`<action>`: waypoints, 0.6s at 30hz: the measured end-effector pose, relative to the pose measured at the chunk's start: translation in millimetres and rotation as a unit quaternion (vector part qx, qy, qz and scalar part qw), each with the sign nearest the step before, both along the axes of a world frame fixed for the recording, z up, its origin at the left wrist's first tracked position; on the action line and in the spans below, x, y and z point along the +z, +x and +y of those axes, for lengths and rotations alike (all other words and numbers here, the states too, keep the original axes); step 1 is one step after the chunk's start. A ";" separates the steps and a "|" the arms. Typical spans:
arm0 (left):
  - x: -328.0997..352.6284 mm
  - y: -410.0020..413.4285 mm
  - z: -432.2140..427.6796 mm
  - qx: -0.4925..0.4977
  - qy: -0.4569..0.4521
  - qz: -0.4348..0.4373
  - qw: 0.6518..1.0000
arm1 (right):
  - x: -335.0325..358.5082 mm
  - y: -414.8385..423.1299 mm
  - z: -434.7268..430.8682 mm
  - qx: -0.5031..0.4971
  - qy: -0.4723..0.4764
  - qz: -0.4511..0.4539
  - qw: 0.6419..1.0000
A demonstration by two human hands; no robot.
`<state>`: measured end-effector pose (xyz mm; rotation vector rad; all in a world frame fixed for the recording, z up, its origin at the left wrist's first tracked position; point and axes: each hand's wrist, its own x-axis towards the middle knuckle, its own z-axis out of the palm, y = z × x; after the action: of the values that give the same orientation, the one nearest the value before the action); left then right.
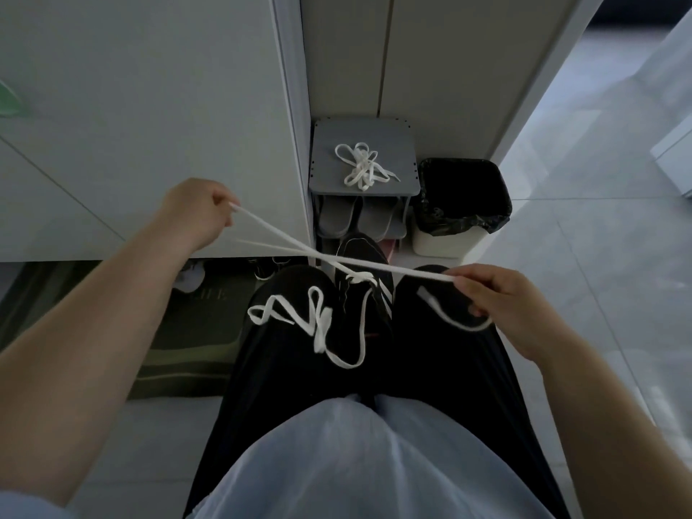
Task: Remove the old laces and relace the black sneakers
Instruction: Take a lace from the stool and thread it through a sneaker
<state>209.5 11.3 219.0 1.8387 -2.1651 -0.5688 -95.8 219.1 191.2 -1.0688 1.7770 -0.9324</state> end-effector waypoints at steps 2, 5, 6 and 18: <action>-13.4 3.1 -0.7 0.006 0.022 -0.059 0.998 | -1.4 4.3 -0.6 0.029 0.014 0.002 0.999; -20.7 -12.7 16.8 -0.057 -0.017 -0.122 0.991 | -0.2 15.6 -8.0 0.067 0.016 0.030 0.997; -20.7 -25.5 28.8 -0.112 -0.039 -0.076 0.990 | 1.0 22.4 -12.3 0.088 0.007 0.054 0.995; 6.7 -65.7 82.8 -0.293 0.106 0.149 0.939 | 13.6 23.9 -29.1 0.139 -0.062 0.101 0.983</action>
<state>143.8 94.1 225.7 1.0583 -2.4869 -1.1538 -71.9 190.0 204.8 -1.4951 1.6889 -0.7909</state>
